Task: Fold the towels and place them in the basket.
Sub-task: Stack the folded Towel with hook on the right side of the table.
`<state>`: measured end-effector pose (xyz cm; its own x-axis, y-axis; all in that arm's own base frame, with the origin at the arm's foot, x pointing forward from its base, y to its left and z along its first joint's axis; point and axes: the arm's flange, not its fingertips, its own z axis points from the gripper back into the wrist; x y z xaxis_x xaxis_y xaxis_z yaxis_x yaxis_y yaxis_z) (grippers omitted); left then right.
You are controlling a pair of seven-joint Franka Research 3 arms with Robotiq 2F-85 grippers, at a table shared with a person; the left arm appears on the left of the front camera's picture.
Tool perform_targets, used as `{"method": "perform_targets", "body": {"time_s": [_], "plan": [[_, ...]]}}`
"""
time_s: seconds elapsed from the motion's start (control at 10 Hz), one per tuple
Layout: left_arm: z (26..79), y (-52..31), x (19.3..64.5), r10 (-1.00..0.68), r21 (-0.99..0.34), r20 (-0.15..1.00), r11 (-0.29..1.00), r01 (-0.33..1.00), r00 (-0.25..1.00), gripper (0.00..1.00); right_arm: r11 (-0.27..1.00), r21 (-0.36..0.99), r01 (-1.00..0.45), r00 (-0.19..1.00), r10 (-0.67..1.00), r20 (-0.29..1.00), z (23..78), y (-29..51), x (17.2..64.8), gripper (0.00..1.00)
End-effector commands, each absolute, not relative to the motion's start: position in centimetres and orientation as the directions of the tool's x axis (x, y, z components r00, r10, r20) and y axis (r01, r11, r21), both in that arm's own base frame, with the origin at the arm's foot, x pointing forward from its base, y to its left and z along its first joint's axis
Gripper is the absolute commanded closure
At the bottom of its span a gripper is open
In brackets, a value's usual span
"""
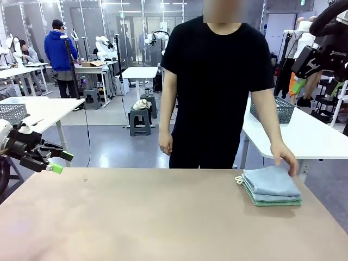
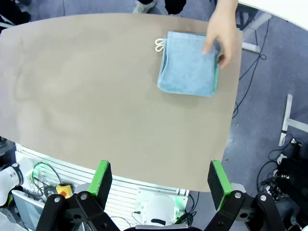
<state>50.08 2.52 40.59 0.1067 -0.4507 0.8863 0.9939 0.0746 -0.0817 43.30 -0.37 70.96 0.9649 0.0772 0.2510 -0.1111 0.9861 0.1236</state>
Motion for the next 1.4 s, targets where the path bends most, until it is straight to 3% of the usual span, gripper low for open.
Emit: {"method": "perform_targets", "body": {"time_s": [0.0, 1.3], "plan": [[40.74, 2.51, 49.82, -0.454, -0.077, 0.885, 0.077, 0.994, 0.104, 0.00, 0.987, 0.122, -0.108, 0.965, 0.075, 0.252, 71.11, -0.42, 43.47, 0.00], [40.74, 2.51, 49.82, -0.454, -0.077, 0.885, 0.077, 0.994, 0.104, 0.00, 0.987, 0.122, -0.108, 0.965, 0.075, 0.252, 71.11, -0.42, 43.47, 0.00]]}}
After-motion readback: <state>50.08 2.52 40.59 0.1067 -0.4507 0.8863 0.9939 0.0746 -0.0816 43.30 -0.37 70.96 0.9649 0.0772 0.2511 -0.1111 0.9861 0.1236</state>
